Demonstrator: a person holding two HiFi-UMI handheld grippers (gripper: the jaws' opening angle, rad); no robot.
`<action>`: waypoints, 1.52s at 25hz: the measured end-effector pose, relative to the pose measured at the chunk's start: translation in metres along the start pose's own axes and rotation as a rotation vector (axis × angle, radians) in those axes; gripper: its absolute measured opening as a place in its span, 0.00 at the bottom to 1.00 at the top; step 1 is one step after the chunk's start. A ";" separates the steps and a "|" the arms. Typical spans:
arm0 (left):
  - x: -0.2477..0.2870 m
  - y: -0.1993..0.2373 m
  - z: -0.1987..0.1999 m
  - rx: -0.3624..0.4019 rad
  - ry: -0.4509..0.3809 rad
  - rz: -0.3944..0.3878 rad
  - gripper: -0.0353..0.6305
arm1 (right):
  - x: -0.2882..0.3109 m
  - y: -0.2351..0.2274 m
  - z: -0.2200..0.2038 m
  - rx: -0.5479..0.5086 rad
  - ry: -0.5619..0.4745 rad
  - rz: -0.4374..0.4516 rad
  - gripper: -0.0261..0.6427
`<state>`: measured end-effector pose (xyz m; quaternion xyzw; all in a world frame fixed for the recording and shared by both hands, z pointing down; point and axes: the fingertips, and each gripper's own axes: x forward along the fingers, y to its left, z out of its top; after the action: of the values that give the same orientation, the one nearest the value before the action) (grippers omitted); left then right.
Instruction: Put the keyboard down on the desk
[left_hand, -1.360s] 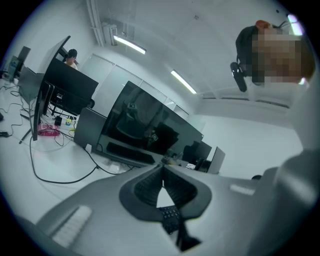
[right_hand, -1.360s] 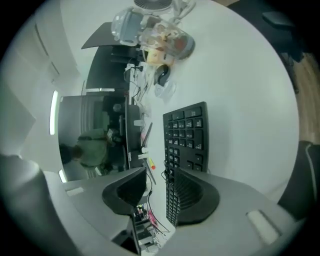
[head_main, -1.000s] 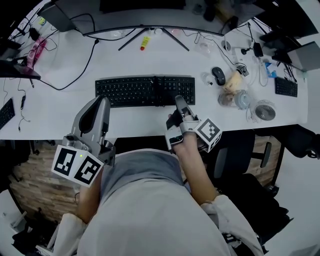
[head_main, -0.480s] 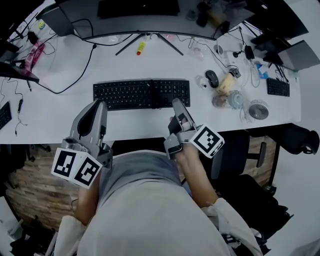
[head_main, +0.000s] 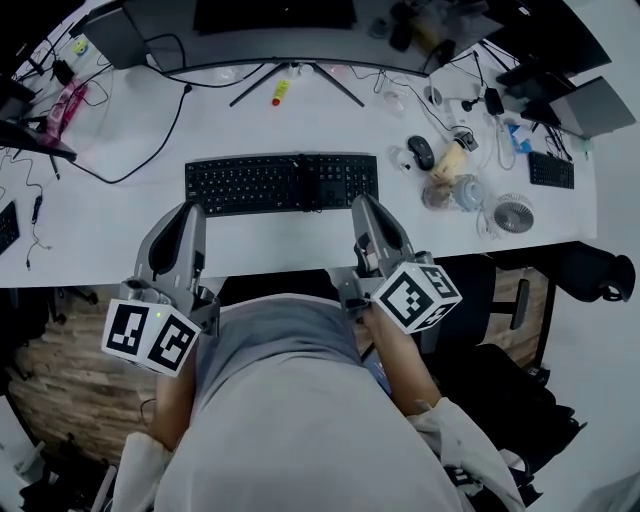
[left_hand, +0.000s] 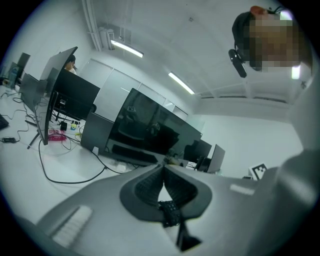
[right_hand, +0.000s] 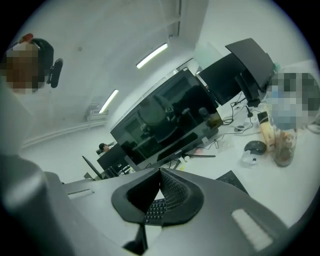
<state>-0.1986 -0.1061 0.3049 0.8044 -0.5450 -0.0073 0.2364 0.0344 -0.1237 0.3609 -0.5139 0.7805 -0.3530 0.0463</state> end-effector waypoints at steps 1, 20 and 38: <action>-0.001 0.001 -0.001 0.005 0.000 0.002 0.05 | -0.002 0.002 0.001 -0.030 0.000 -0.003 0.04; -0.015 0.004 -0.016 0.089 0.007 0.046 0.05 | -0.016 0.019 0.002 -0.342 0.073 0.028 0.04; 0.006 0.005 -0.030 0.120 0.092 0.075 0.05 | -0.015 0.015 -0.012 -0.383 0.156 0.011 0.04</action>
<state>-0.1927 -0.1015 0.3348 0.7955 -0.5630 0.0712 0.2126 0.0244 -0.1015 0.3562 -0.4801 0.8374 -0.2365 -0.1108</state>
